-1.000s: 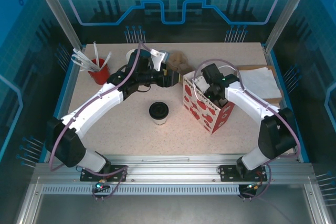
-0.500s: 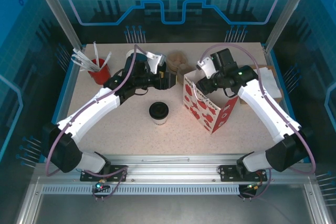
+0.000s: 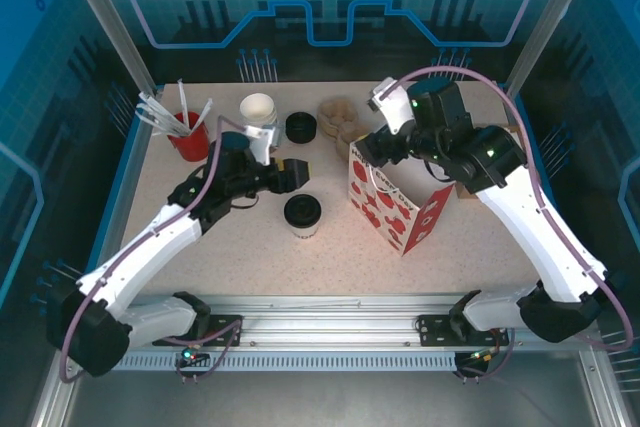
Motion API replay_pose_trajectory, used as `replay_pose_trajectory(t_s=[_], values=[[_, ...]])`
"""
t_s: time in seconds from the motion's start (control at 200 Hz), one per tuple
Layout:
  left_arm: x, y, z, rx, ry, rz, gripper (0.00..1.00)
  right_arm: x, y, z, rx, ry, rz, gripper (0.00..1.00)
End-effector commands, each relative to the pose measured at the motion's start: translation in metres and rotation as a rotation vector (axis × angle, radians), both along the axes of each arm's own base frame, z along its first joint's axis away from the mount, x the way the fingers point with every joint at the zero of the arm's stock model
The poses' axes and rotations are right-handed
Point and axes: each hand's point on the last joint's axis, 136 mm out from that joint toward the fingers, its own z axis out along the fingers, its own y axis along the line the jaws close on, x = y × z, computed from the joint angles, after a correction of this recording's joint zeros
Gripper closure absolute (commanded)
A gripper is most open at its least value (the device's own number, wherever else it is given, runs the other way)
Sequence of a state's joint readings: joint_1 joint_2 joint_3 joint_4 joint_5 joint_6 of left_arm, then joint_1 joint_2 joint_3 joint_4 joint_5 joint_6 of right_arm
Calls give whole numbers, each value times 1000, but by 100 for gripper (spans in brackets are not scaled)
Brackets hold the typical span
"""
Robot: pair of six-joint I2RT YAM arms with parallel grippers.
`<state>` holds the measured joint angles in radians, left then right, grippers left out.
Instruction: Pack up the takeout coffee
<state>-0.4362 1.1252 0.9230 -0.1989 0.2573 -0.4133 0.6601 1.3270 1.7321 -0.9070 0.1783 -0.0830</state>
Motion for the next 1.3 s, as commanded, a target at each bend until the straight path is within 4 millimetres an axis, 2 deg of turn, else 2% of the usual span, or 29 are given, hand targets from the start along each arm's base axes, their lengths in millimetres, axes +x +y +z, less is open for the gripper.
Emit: replay_pose_trajectory(t_s=[0.0, 0.105, 0.185, 0.31, 0.39, 0.58, 0.73, 0.905, 1.296], values=[[-5, 32, -19, 0, 76, 101, 29, -22, 35, 3, -16, 11, 128, 16], [-8, 54, -36, -8, 128, 174, 27, -40, 86, -25, -85, 94, 277, 16], [-6, 72, -49, -72, 178, 241, 27, -46, 115, -53, -146, 173, 343, 16], [-1, 100, -66, -174, 244, 349, 27, -51, 147, -100, -217, 297, 419, 15], [0, 111, -76, -172, 252, 397, 27, -53, 157, -129, -273, 376, 444, 14], [4, 113, -86, -161, 268, 403, 25, -39, 155, -183, -419, 491, 414, 10], [3, 112, -92, -157, 287, 402, 25, -33, 149, -207, -470, 547, 394, 9], [-2, 113, -93, -151, 290, 404, 23, -34, 149, -222, -494, 574, 392, 8], [-10, 115, -98, -134, 308, 406, 23, -34, 146, -238, -533, 594, 379, 9]])
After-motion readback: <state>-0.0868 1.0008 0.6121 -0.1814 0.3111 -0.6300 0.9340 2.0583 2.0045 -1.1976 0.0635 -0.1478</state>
